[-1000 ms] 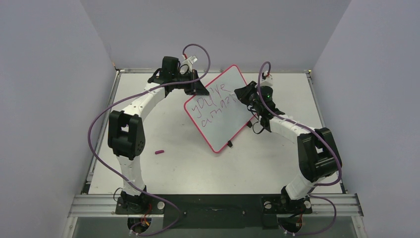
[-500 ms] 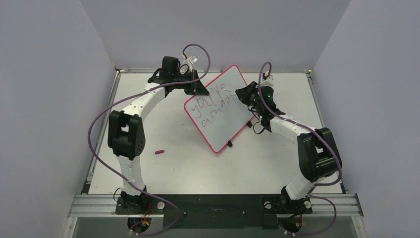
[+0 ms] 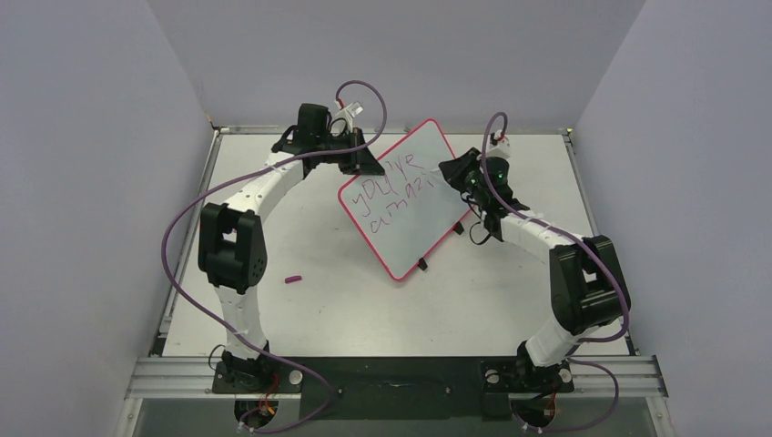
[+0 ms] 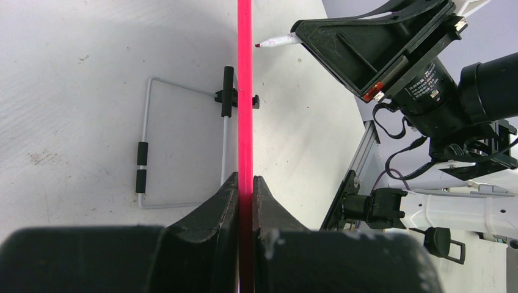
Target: Write a sentence on the whiteboard
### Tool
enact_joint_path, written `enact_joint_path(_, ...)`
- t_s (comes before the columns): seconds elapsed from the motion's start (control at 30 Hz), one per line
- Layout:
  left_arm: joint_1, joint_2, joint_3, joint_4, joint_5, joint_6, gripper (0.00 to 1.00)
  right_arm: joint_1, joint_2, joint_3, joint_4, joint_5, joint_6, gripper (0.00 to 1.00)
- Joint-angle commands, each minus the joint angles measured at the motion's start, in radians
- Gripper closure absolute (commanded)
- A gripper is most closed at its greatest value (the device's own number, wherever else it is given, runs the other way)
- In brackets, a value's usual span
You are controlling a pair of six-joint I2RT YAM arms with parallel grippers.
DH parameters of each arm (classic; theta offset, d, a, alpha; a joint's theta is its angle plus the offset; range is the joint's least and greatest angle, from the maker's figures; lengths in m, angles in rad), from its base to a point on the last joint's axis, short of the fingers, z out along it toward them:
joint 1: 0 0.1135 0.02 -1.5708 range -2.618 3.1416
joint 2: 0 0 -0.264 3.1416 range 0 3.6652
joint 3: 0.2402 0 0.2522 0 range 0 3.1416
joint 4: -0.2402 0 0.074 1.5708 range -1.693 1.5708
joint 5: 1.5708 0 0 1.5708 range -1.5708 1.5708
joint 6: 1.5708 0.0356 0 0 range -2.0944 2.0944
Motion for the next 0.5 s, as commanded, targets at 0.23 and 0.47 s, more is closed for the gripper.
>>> enact_joint_path(0.23,-0.007,-0.088,0.014,0.071,0.090,-0.020,1.00,-0.011,0.019,0.034,0.038,-0.007,0.007,1.00)
enact_joint_path(0.47,-0.008,-0.089,0.013,0.071,0.089,-0.020,1.00,-0.015,0.028,0.018,0.038,-0.002,-0.006,1.00)
